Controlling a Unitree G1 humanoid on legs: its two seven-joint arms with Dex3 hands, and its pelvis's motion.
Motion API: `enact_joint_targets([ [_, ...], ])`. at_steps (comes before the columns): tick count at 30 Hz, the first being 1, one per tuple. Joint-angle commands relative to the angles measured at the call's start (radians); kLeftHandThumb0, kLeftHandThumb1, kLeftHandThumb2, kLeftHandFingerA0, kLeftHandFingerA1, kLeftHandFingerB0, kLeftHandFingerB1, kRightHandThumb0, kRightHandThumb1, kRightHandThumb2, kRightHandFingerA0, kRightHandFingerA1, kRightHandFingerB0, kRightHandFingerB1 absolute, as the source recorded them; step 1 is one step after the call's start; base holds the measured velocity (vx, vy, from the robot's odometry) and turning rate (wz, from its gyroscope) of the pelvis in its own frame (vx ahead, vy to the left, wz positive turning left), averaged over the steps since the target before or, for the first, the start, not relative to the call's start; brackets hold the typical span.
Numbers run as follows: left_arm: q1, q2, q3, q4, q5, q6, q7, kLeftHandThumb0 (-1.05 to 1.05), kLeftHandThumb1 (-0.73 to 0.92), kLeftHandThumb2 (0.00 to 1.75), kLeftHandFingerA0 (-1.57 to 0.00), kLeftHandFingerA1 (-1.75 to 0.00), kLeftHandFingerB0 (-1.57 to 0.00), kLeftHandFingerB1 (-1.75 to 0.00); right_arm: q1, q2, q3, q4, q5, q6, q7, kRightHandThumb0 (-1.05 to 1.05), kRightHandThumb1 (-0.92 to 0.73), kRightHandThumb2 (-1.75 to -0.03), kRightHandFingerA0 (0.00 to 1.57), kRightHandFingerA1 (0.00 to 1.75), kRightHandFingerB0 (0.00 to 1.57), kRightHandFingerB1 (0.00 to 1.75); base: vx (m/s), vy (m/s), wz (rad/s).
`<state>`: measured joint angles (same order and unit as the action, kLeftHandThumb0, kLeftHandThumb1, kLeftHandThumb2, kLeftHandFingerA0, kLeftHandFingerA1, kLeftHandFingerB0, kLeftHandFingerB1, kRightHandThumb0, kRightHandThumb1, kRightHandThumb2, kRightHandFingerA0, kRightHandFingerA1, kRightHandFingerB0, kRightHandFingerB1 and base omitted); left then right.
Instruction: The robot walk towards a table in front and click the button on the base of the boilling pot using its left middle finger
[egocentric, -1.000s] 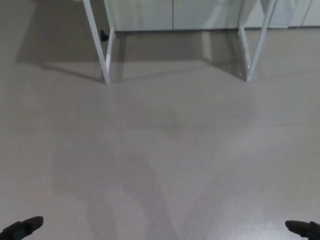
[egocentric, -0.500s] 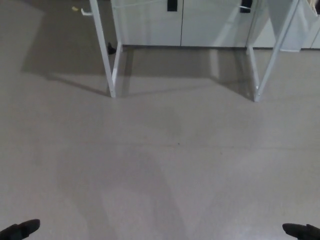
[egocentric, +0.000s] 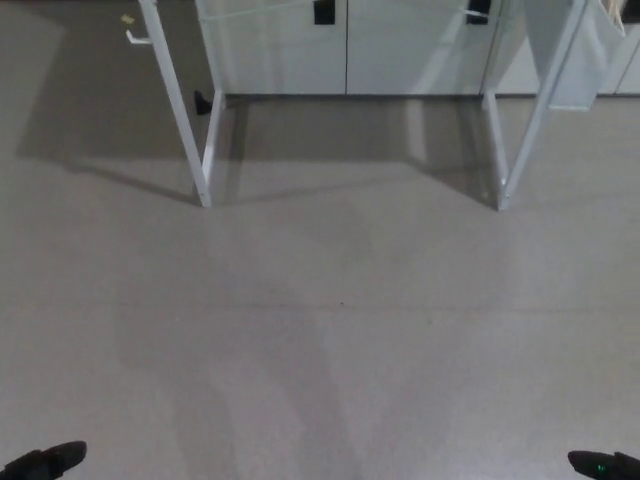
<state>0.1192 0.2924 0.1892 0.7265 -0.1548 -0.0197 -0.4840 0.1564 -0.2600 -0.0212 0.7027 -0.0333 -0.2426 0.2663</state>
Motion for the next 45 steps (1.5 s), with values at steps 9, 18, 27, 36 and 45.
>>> enact_joint_targets([
  [9,0.001,0.026,-0.009,-0.003,0.013,-0.021,0.017,-0.27,0.55,0.62,-0.28,-0.44,-0.23,-0.36,-0.003,-0.013,0.012,0.006,-0.011,0.0,-0.003,-0.38,-0.61,-0.58,0.62,0.46,0.31,0.35,0.15,0.055,0.04],
  [18,0.007,0.03,-0.013,-0.005,0.016,-0.031,0.018,-0.29,0.53,0.62,-0.29,-0.44,-0.24,-0.37,-0.003,-0.018,0.022,0.008,-0.026,0.0,-0.013,-0.39,-0.61,-0.58,0.61,0.46,0.31,0.35,0.16,-0.189,0.02],
  [27,0.001,0.029,-0.014,0.001,0.023,-0.038,0.024,-0.2,0.38,0.84,-0.26,-0.56,-0.15,-0.48,-0.003,-0.024,0.03,0.006,-0.036,-0.005,-0.014,-0.38,-0.62,-0.59,0.63,0.47,0.31,0.35,0.14,-0.034,-0.04],
  [36,0.001,0.036,-0.026,0.009,0.036,-0.056,0.025,-0.31,0.54,0.63,-0.29,-0.45,-0.25,-0.37,-0.008,-0.03,0.046,0.017,-0.046,-0.002,-0.006,-0.37,-0.61,-0.58,0.63,0.48,0.32,0.35,0.18,0.1,0.03],
  [45,0.0,0.039,-0.03,-0.001,0.04,-0.048,0.03,-0.21,0.38,0.84,-0.26,-0.56,-0.16,-0.49,-0.009,-0.036,0.055,0.023,-0.057,-0.004,-0.006,-0.37,-0.62,-0.59,0.64,0.47,0.32,0.34,0.2,-0.159,0.11],
])
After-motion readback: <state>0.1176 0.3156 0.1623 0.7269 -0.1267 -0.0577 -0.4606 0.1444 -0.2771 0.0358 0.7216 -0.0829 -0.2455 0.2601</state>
